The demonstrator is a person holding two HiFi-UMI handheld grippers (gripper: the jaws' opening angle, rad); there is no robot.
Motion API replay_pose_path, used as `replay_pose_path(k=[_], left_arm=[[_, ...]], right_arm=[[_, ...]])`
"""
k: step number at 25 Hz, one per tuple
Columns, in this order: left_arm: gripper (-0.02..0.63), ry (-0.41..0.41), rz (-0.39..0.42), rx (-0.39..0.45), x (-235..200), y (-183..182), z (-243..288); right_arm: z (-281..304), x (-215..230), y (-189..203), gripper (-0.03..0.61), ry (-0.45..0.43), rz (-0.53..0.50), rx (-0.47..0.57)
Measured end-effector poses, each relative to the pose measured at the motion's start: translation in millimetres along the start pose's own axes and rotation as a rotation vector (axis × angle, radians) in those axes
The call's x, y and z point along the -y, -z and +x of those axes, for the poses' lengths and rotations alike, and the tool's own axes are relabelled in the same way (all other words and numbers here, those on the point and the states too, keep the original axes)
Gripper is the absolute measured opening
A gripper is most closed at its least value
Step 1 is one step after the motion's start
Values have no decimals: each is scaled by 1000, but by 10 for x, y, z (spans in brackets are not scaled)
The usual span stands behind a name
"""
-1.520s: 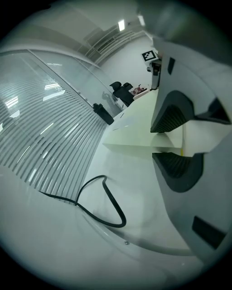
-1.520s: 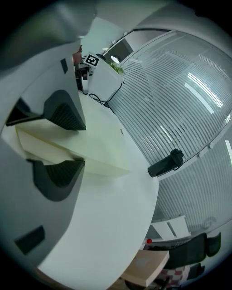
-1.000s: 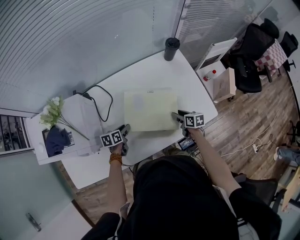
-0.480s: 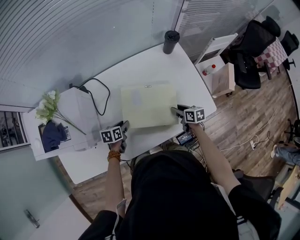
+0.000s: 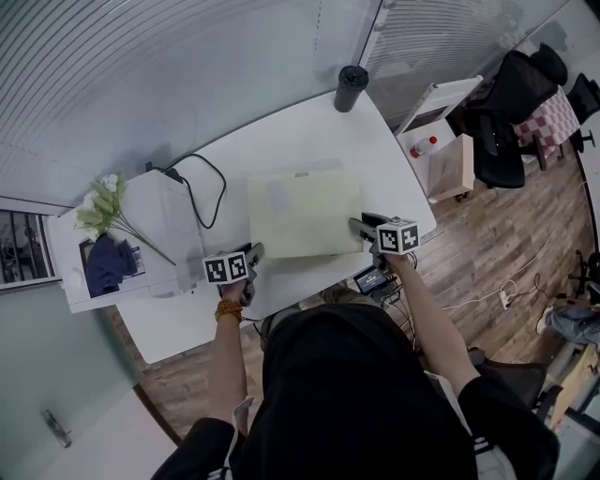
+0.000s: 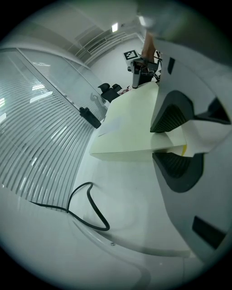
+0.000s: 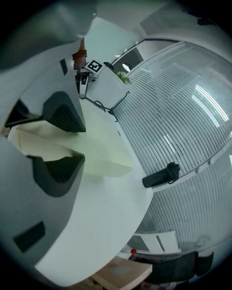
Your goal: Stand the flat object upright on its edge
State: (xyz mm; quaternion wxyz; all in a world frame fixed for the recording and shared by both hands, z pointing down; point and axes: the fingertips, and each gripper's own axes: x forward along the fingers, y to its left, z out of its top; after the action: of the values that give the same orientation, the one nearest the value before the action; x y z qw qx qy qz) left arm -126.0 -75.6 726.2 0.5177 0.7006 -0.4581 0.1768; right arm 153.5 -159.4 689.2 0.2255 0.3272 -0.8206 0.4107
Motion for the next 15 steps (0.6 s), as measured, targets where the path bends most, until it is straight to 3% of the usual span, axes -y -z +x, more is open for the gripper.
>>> replay_pose_path(k=[15], left_arm=[[133,61,9,-1,112,58,47]], right_arm=[[-314,-259,-325,138,36,-121,76]])
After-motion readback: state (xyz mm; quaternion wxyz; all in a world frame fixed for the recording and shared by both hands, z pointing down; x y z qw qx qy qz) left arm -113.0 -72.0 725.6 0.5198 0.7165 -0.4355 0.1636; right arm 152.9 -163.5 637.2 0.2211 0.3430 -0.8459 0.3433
